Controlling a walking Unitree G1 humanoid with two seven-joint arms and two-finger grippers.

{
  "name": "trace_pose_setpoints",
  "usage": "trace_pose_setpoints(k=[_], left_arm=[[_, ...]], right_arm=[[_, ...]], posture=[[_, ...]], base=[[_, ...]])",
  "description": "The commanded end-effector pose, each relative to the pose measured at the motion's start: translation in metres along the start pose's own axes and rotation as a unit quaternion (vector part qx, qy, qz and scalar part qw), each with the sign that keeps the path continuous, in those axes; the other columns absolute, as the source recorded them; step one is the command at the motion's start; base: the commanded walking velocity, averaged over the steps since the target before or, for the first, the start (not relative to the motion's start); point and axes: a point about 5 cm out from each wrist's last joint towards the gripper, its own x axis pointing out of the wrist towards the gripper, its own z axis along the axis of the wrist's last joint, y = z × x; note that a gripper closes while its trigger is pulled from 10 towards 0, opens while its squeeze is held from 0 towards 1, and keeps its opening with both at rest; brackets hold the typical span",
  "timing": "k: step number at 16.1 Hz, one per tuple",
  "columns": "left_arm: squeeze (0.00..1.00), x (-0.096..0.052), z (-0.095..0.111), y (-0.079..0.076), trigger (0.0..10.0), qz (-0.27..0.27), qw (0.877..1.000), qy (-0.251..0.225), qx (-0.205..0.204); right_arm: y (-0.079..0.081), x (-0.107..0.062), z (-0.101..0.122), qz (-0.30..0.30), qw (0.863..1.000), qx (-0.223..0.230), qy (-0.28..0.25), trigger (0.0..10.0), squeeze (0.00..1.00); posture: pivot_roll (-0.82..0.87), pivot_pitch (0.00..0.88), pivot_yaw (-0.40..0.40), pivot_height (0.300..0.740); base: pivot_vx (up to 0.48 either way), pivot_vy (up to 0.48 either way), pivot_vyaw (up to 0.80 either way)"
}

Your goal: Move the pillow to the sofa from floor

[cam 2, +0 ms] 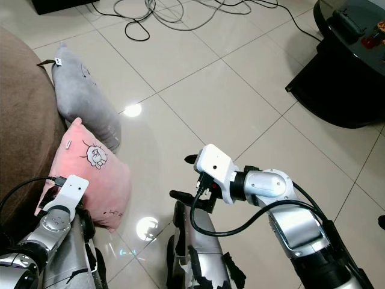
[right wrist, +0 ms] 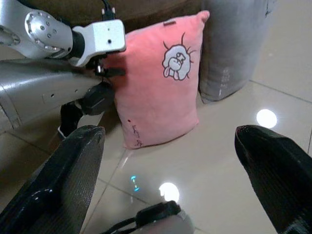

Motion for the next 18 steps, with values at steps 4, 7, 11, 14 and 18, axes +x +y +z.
trace_pose_setpoints(k=[4,7,11,14,18], left_arm=[[0.00,-0.005,-0.012,-0.014,0.0,-0.017,1.000,0.025,0.009],[0.00,-0.005,-0.013,-0.014,0.0,-0.017,1.000,0.026,0.003],[0.00,-0.005,-0.013,-0.012,0.0,-0.017,0.999,0.027,0.001],[0.00,-0.005,-0.014,-0.011,0.0,-0.017,0.999,0.028,0.000],[0.00,-0.005,-0.013,-0.011,0.0,-0.020,0.999,0.027,-0.003]], right_arm=[[0.003,-0.005,0.001,0.003,1.000,0.004,0.007,10.0,0.00],[0.005,-0.005,0.003,0.013,1.000,0.008,0.010,10.0,0.00],[0.003,-0.008,0.003,0.012,1.000,0.010,0.011,10.0,0.00],[-0.002,-0.014,-0.001,0.010,1.000,0.013,0.015,10.0,0.00],[-0.003,-0.016,-0.010,0.007,1.000,0.015,0.019,10.0,0.00]], posture=[[-0.22,0.295,-0.264,0.562],[-0.22,0.294,-0.266,0.562],[-0.22,0.293,-0.265,0.562],[-0.21,0.291,-0.265,0.562],[-0.21,0.288,-0.263,0.562]], base=[[0.000,0.000,0.00],[0.000,0.000,0.00],[0.000,0.000,0.00],[0.000,0.000,0.00],[0.000,0.000,0.00]])
